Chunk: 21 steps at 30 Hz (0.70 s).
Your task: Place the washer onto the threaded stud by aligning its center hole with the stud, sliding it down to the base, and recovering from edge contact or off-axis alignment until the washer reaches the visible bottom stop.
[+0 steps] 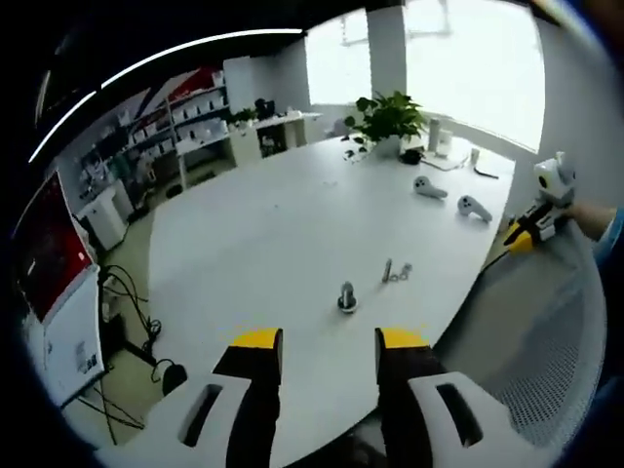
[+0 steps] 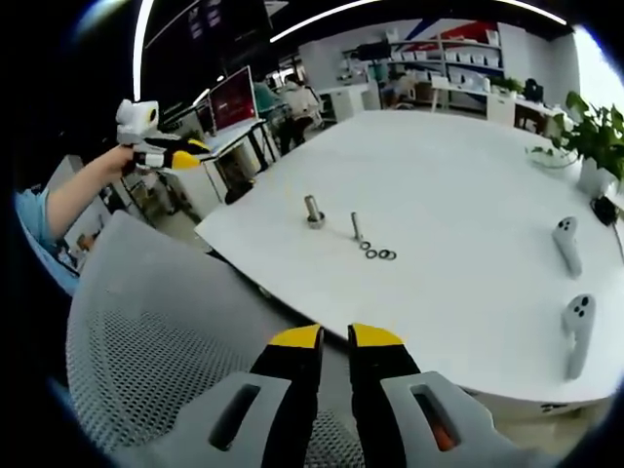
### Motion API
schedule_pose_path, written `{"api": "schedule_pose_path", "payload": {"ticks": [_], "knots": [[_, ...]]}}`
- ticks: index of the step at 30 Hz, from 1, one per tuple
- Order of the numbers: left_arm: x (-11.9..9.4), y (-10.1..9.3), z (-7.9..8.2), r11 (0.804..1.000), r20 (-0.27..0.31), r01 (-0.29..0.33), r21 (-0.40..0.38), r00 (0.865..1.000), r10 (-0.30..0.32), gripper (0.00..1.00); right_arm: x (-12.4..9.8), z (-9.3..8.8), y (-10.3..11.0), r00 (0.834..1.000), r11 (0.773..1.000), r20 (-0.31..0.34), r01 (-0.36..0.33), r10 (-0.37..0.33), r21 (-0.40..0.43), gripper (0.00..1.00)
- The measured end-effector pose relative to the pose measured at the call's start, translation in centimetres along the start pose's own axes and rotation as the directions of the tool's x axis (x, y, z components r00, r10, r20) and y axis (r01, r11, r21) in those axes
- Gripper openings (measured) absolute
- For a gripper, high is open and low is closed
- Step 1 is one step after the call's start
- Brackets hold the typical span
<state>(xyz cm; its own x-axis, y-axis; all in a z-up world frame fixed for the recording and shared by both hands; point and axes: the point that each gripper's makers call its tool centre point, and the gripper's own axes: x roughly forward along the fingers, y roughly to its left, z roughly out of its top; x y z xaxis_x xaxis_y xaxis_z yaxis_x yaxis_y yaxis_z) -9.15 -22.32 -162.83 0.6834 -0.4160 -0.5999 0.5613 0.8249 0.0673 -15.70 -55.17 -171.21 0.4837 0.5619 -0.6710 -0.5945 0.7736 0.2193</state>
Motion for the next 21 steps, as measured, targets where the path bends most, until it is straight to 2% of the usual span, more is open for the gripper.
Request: {"api": "schedule_pose_path", "payload": {"ticks": [1, 3, 6, 7, 9, 10, 14, 17, 21], "knots": [[-0.2, 0.6, -0.1, 0.999, 0.011, -0.032, -0.002, 0.999, 0.032, 0.49, 0.0, 0.0, 0.0, 1.000, 1.000, -0.001, 0.000, 0.000, 0.000, 0.13], [-0.4, 0.2, 0.0, 0.999, 0.053, -0.050, -0.007, 0.997, 0.050, 0.55, 0.0, -0.1, -0.1, 1.000, 1.000, -0.011, 0.004, -0.004, -0.002, 0.14], [-0.6, -0.4, 0.0, 0.995, 0.099, -0.071, -0.075, 0.992, 0.078, 0.64, 0.1, -0.2, -0.2, 1.000, 1.000, -0.015, 0.009, -0.010, -0.003, 0.14], [-0.6, -0.3, 0.2, 0.991, 0.126, -0.085, -0.104, 0.987, 0.098, 0.70, 0.1, -0.3, -0.2, 1.000, 1.000, -0.019, 0.008, -0.008, -0.003, 0.14], [-0.7, -0.3, 0.7, 0.977, 0.192, -0.117, -0.176, 0.970, 0.151, 0.87, 0.1, -0.2, -0.2, 1.000, 1.000, -0.020, 0.010, -0.010, -0.002, 0.14], [-0.7, -0.7, 0.9, 0.972, 0.219, -0.113, -0.205, 0.963, 0.158, 0.93, 0.1, -0.3, -0.2, 1.000, 1.000, -0.021, 0.010, -0.010, -0.003, 0.14], [-0.5, -1.8, 0.6, 0.965, 0.228, -0.117, -0.235, 0.958, 0.171, 1.00, 0.1, -0.4, -0.3, 1.000, 1.000, -0.028, 0.012, -0.012, -0.004, 0.14], [-0.6, -2.4, 0.9, 0.958, 0.250, -0.120, -0.262, 0.950, 0.187, 0.99, 0.1, -0.4, -0.3, 0.999, 1.000, -0.031, 0.015, -0.015, -0.004, 0.14], [-0.1, -3.3, 0.8, 0.950, 0.264, -0.106, -0.294, 0.946, 0.187, 0.99, 0.1, -0.4, -0.3, 0.999, 1.000, -0.032, 0.015, -0.015, -0.004, 0.14]]}}
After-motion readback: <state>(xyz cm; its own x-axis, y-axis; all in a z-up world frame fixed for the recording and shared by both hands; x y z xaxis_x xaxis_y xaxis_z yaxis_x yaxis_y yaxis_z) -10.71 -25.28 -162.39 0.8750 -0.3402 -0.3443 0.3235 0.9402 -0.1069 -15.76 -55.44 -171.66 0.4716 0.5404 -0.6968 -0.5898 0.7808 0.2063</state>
